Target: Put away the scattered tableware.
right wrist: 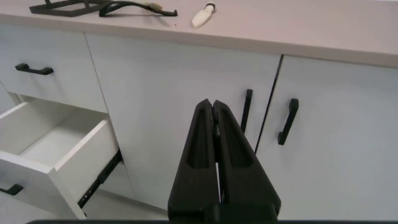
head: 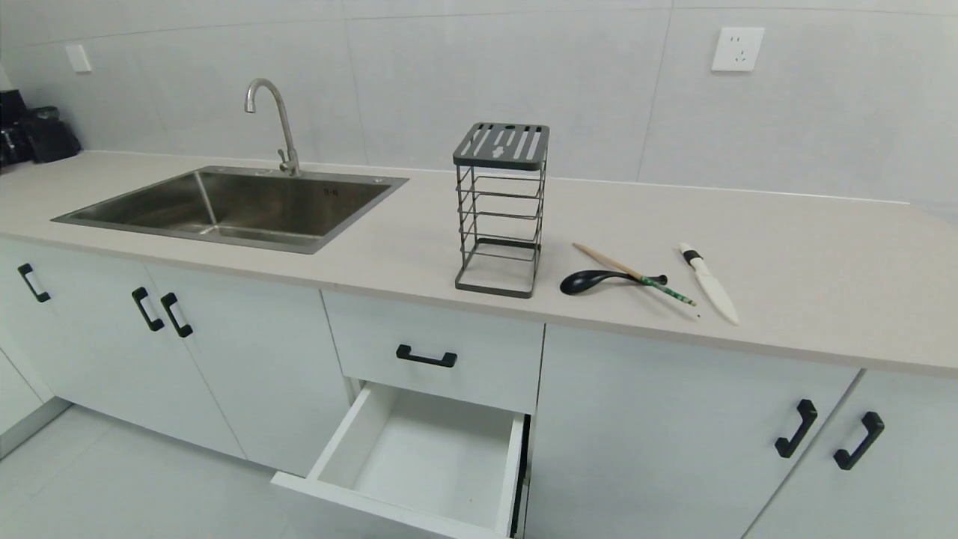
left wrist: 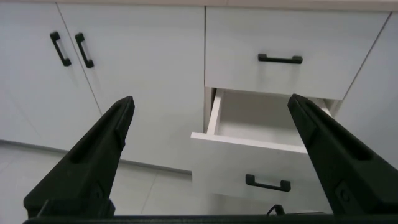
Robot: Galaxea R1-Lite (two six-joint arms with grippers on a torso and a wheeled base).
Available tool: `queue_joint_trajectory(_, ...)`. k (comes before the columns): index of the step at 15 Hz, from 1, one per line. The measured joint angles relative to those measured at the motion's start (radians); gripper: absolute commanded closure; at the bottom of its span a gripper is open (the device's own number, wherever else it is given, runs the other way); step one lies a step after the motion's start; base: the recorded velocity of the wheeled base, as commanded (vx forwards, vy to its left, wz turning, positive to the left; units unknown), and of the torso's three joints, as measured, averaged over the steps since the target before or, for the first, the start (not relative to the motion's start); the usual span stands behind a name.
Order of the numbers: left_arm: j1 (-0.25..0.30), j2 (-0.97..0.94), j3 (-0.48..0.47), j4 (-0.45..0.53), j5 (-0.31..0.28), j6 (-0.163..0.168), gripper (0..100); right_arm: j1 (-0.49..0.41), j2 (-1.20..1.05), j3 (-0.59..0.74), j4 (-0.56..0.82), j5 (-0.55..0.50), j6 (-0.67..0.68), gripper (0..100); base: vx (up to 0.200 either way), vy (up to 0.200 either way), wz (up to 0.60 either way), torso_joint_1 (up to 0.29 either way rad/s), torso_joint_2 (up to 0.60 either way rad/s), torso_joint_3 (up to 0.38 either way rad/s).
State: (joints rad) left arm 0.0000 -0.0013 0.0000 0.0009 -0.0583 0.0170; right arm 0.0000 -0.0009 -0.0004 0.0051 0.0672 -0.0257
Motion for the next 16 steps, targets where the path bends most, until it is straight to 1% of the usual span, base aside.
queue_joint_trajectory(3, 0.000, 0.000, 0.000, 0.001, 0.001, 0.000, 0, 0.001, 0.000, -0.001, 0.001, 0.000, -0.001, 100, 0.000, 0.000, 0.00, 0.352, -0.49, -0.233)
queue_joint_trajectory(9, 0.000, 0.000, 0.000, 0.000, 0.003, 0.001, 0, 0.000, 0.000, -0.001, 0.001, -0.001, 0.002, 100, 0.000, 0.000, 0.00, 0.274, -0.52, -0.245)
queue_joint_trajectory(12, 0.000, 0.000, 0.000, 0.000, 0.003, 0.001, 0, 0.000, 0.000, 0.000, 0.001, -0.003, 0.017, 100, 0.200, 0.000, 0.00, 0.074, -0.16, -0.077)
queue_joint_trajectory(16, 0.000, 0.000, 0.000, 0.001, 0.003, 0.000, 0, 0.000, 0.000, 0.000, 0.002, -0.004, 0.018, 100, 0.000, 0.000, 0.00, 0.013, 0.00, -0.003)
